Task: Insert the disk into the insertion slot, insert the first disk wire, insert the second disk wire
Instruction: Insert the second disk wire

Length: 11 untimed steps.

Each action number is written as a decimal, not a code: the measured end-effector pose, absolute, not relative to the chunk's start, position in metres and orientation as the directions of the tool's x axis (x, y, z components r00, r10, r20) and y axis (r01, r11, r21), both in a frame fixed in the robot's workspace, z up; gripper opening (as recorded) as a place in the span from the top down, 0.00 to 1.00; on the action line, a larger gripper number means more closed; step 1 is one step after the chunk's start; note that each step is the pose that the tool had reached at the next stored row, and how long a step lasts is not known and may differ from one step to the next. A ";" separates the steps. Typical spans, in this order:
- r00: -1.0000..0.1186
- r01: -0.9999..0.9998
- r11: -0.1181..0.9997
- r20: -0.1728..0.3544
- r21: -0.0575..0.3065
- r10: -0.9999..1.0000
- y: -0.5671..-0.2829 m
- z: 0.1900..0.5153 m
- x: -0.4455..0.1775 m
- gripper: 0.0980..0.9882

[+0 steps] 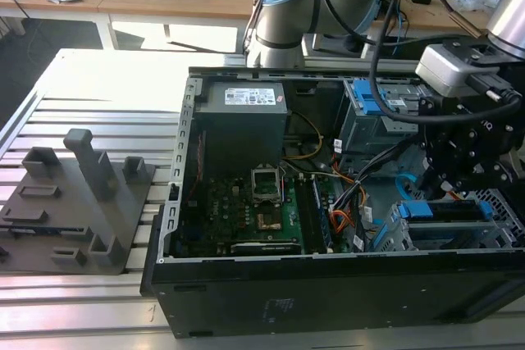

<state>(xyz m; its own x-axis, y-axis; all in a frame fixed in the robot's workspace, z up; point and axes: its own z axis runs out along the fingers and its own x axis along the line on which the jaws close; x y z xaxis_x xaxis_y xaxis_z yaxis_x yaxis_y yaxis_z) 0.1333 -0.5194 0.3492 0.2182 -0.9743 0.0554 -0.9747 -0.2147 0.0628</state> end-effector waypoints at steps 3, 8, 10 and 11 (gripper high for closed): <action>0.218 -0.975 -0.215 0.055 0.063 -0.974 -0.523 0.345 0.139 0.88; 0.218 -0.975 -0.214 0.059 0.064 -0.974 -0.524 0.342 0.154 0.88; 0.218 -0.975 -0.214 0.060 0.064 -0.974 -0.525 0.342 0.154 0.88; 0.218 -0.975 -0.214 0.059 0.064 -0.974 -0.525 0.342 0.154 0.88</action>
